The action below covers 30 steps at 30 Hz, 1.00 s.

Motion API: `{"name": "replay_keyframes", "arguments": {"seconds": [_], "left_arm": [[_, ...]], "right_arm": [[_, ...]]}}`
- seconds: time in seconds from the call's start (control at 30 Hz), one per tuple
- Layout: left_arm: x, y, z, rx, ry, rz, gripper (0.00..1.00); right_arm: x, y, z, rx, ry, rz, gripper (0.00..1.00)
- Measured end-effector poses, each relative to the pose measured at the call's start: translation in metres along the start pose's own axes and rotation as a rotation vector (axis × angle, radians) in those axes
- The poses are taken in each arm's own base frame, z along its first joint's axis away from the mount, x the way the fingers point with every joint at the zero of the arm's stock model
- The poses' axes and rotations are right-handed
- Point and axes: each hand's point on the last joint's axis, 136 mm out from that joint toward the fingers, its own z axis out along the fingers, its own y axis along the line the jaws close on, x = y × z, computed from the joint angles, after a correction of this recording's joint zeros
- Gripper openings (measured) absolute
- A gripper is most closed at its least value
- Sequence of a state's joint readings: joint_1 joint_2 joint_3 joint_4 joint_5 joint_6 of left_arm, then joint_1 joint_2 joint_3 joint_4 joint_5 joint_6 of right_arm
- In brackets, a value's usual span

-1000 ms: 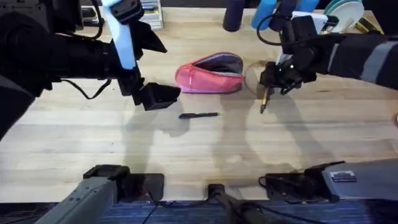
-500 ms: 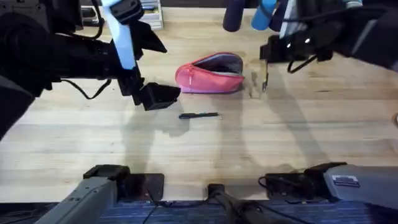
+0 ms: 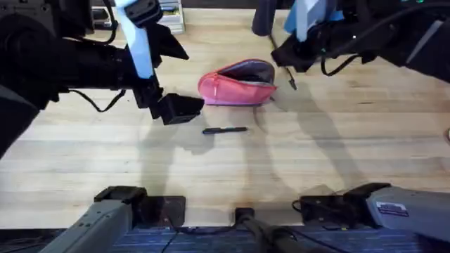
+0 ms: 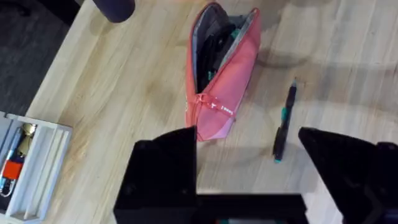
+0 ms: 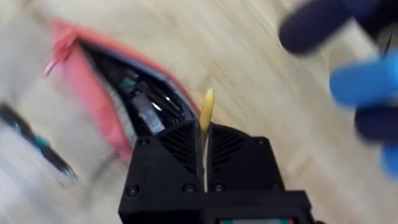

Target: Unzip the bag, pick up the pens from the table one at a time and place them inside, then zip the bag closed.

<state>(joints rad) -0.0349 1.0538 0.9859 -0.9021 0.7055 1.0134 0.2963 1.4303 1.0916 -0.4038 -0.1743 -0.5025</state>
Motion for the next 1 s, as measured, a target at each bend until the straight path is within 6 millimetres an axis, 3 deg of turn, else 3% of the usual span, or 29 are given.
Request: {"name": "replay_keyframes", "arguments": {"seconds": [0.17,0.43,1.0], "left_arm": [[0.0,0.0,0.0,0.0,0.0,0.0,0.994],[0.0,0.0,0.0,0.0,0.0,0.0,0.993],[0.0,0.0,0.0,0.0,0.0,0.0,0.994]], "right_arm": [[-0.011,0.023,0.002,-0.066,-0.04,-0.325,0.031],[-0.019,0.052,0.012,-0.125,-0.073,-0.602,0.031],[-0.011,0.087,0.06,-0.22,-0.062,-0.783,0.031]]}}
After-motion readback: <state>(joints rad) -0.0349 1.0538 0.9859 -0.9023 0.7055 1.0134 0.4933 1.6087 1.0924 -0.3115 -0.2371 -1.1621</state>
